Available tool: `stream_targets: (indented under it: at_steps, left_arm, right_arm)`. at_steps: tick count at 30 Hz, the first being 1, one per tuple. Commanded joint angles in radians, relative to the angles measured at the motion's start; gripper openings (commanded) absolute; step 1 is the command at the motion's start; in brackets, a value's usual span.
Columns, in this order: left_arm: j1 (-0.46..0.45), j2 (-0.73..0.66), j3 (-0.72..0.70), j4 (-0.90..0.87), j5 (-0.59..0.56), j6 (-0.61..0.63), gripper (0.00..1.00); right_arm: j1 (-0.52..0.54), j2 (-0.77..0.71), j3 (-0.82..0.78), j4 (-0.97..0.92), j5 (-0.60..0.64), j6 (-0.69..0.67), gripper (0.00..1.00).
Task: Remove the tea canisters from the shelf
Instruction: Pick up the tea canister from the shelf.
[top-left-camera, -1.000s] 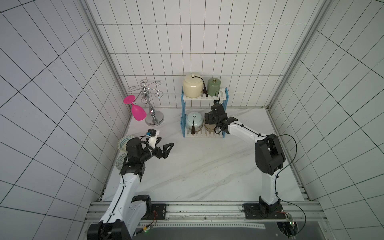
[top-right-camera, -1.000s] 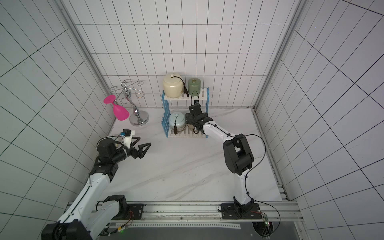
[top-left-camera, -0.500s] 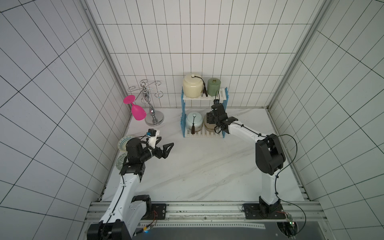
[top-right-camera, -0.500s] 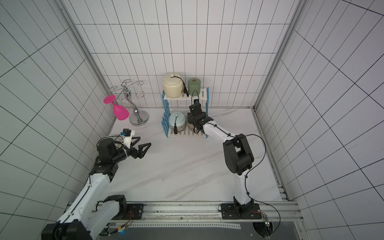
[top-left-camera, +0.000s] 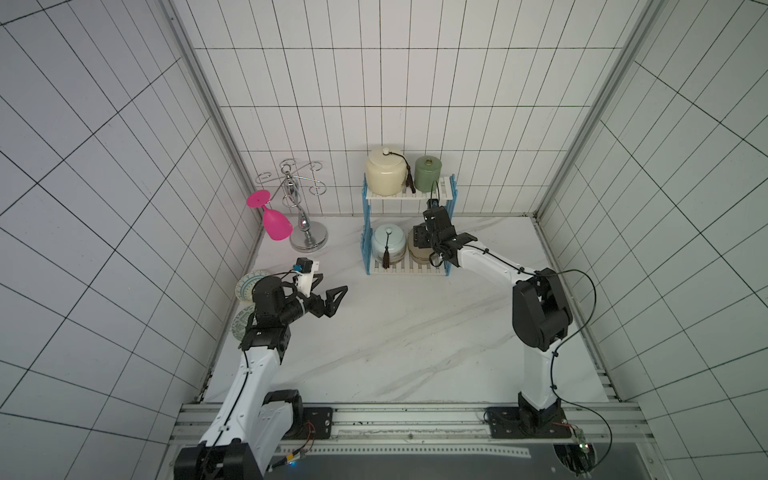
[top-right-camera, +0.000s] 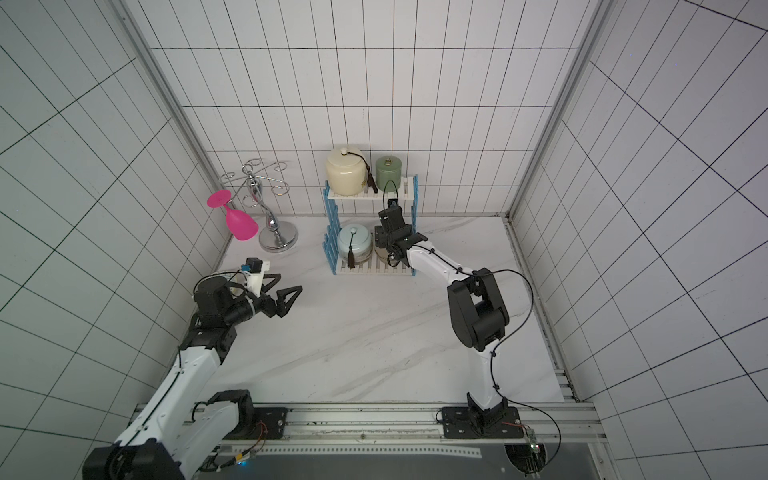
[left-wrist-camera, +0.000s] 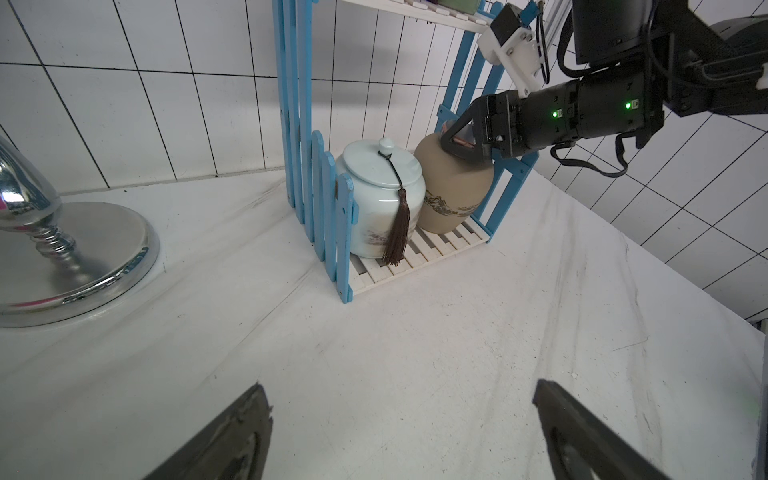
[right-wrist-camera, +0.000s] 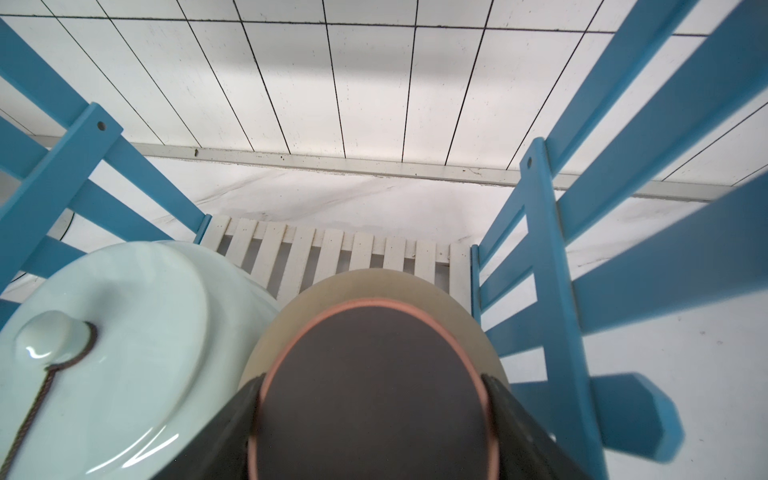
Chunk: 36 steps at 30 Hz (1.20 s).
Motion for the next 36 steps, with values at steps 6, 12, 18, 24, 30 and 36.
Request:
stream_targets:
  at_steps: [6,12,18,24,30,36]
  left_arm:
    - [-0.003,-0.016,-0.011,0.002,0.012,0.005,0.99]
    - [-0.004,-0.017,-0.011,0.002,0.013,0.004,0.99]
    - [-0.008,-0.014,-0.01,0.002,0.016,0.004,0.99]
    - [-0.009,-0.004,-0.009,0.002,0.019,0.004,0.99]
    - [-0.007,0.004,-0.009,0.002,0.021,0.003,0.99]
    - [-0.004,0.008,-0.01,0.002,0.022,0.003,0.99]
  right_arm:
    - [0.037,-0.104,0.065,-0.114,-0.018,0.017,0.56]
    - [0.064,-0.172,0.048,-0.146,-0.005,0.014,0.56]
    - [0.084,-0.277,-0.035,-0.159,0.016,0.027,0.54]
    - [0.089,-0.398,-0.155,-0.162,0.041,0.057,0.54]
    - [0.089,-0.513,-0.271,-0.175,0.064,0.085,0.53]
    - [0.089,-0.638,-0.405,-0.201,0.1,0.128,0.53]
